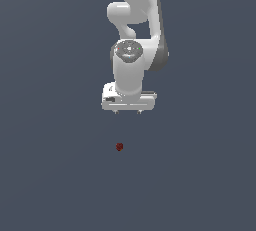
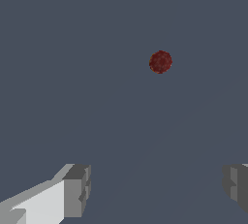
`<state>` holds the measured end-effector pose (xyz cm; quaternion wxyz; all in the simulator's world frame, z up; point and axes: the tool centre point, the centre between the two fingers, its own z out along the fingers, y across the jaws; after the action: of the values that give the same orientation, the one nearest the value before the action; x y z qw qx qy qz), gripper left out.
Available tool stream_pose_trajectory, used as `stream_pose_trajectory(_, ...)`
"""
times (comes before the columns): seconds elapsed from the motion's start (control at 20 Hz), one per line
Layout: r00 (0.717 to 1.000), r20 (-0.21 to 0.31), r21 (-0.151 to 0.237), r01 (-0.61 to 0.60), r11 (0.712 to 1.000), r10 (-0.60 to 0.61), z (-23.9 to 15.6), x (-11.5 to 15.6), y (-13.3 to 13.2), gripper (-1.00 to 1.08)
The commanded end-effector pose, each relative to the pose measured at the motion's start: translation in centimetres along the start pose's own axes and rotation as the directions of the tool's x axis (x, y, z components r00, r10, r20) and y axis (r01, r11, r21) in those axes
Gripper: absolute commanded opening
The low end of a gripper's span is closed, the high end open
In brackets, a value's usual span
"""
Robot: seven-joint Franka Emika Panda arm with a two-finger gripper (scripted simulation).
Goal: Pick up the object and move it to a goal position.
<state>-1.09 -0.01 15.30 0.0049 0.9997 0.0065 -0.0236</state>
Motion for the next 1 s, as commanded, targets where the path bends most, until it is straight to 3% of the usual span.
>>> stream_pose_trajectory(0.0, 1.000, 0.000, 0.000, 0.000, 1.000, 0.000, 0.0, 0.0, 0.0, 1.00)
stream_pose_trajectory(0.95, 0.999, -0.012, 0.003, 0.036, 0.999, -0.036, -0.8, 0.9, -0.8, 1.00)
